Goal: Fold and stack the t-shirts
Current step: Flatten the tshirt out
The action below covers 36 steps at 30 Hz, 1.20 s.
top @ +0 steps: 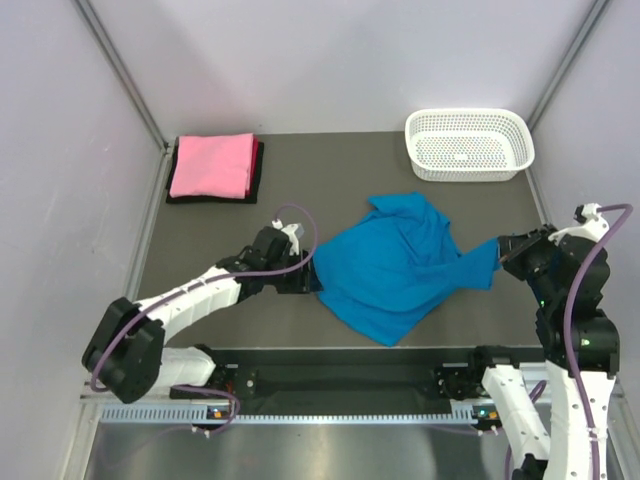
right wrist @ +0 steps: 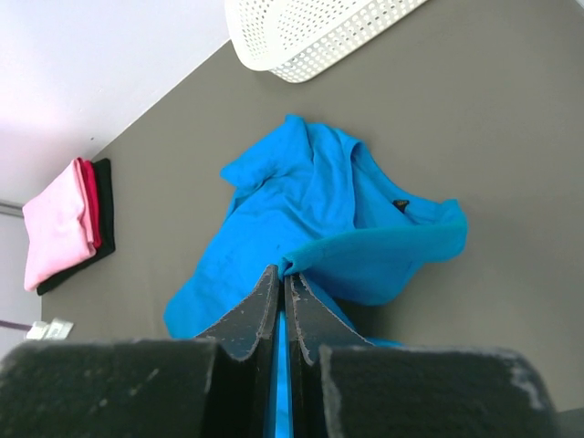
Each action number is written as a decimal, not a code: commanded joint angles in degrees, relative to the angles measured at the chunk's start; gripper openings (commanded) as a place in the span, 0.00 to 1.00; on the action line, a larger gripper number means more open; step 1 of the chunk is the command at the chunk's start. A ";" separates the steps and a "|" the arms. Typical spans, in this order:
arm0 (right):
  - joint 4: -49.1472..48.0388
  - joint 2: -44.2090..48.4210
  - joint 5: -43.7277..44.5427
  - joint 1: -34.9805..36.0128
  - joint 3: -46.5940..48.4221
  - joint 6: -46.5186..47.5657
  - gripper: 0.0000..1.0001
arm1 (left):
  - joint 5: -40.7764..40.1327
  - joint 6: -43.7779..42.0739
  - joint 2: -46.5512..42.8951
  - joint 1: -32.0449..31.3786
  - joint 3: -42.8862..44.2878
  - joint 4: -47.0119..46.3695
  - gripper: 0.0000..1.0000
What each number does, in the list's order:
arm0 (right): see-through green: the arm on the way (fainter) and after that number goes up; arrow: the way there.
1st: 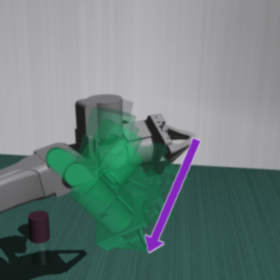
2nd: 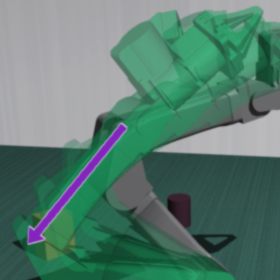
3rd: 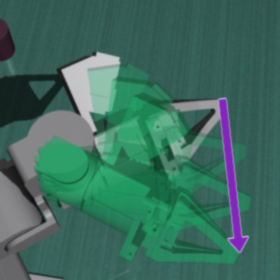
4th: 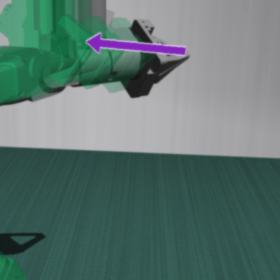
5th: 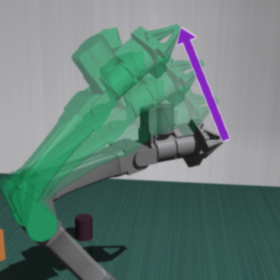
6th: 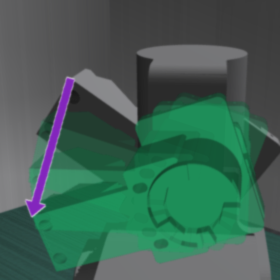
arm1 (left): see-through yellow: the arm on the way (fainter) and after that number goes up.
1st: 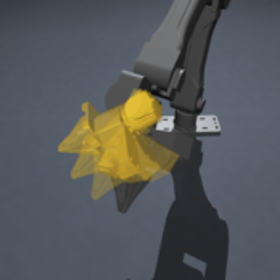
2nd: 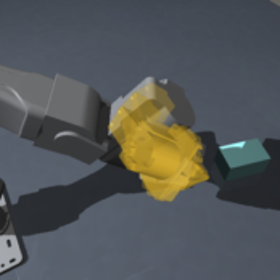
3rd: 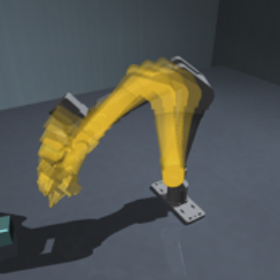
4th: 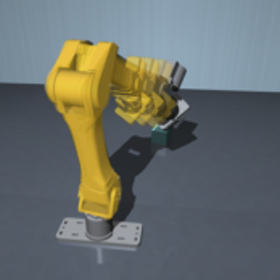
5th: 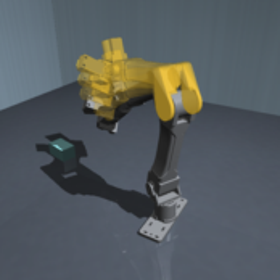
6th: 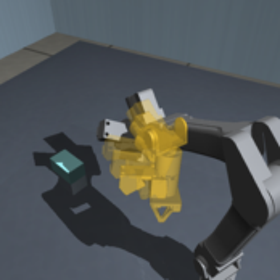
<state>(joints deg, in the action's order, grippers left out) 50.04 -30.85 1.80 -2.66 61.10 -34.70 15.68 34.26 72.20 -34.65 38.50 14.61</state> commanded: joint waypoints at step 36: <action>-2.49 2.20 3.74 0.02 -3.01 2.18 0.00 | -9.77 -16.42 45.02 -4.54 72.39 27.56 0.00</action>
<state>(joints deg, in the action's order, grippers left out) 49.36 -28.49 5.10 -2.66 58.43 -32.99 4.27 19.62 116.90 -38.15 99.96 42.81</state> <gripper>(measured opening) 0.009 0.015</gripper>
